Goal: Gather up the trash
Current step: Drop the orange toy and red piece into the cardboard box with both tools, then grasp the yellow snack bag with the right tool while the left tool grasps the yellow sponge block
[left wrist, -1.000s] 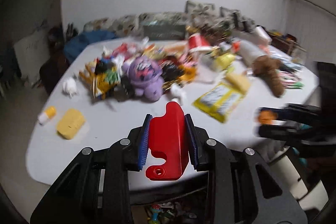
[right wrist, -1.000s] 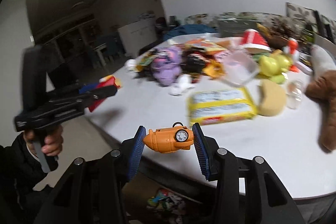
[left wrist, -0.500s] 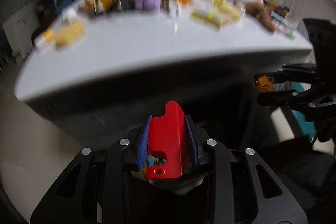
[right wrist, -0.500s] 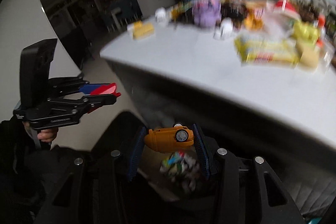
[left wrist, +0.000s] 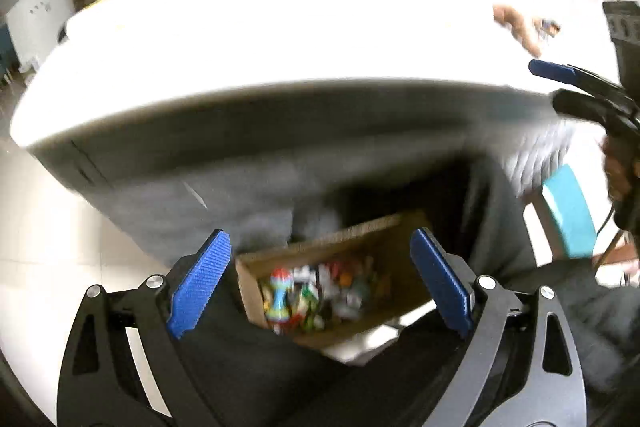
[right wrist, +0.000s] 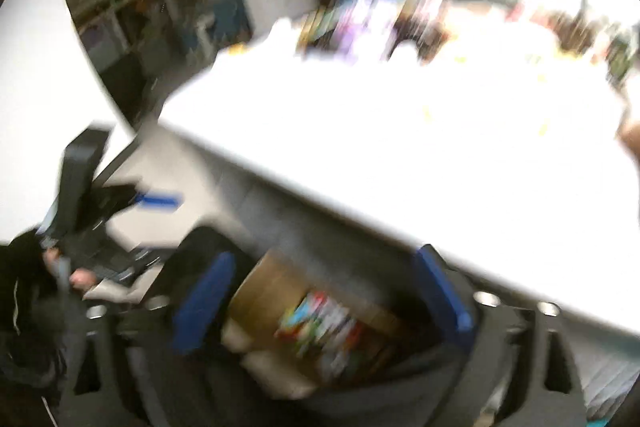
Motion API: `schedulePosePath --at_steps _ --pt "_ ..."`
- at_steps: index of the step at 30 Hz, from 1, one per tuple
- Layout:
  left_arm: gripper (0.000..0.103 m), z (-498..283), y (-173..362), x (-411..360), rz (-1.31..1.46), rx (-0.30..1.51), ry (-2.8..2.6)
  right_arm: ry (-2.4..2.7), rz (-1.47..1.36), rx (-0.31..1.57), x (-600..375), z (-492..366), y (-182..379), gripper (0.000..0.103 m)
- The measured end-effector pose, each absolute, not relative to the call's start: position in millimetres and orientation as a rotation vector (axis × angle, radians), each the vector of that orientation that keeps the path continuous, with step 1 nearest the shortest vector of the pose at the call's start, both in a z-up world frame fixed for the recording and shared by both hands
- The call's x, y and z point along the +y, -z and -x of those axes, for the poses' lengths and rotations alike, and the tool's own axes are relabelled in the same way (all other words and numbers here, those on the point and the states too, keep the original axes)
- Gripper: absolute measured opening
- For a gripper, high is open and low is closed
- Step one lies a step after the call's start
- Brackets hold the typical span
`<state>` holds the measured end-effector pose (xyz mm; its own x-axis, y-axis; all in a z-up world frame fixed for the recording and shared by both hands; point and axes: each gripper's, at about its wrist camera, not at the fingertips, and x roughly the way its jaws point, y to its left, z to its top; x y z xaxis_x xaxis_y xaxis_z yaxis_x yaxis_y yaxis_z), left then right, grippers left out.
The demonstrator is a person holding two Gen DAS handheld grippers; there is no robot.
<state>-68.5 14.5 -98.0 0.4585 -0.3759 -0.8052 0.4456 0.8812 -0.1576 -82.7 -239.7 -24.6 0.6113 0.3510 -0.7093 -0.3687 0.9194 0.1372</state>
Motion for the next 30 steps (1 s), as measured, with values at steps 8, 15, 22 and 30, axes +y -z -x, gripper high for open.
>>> schedulePosePath --at_steps 8,15,22,30 --pt "0.089 47 57 27 0.034 0.856 0.454 -0.193 -0.364 0.890 -290 12 42 0.098" --pt "0.089 24 46 37 0.027 0.784 0.400 -0.102 -0.398 0.913 -279 -45 54 0.099" --pt "0.089 -15 28 58 -0.036 0.687 0.244 0.057 -0.165 0.912 -241 -92 63 0.099" --pt "0.089 -98 38 74 -0.091 0.762 0.210 0.009 -0.079 0.933 -236 -98 65 0.093"
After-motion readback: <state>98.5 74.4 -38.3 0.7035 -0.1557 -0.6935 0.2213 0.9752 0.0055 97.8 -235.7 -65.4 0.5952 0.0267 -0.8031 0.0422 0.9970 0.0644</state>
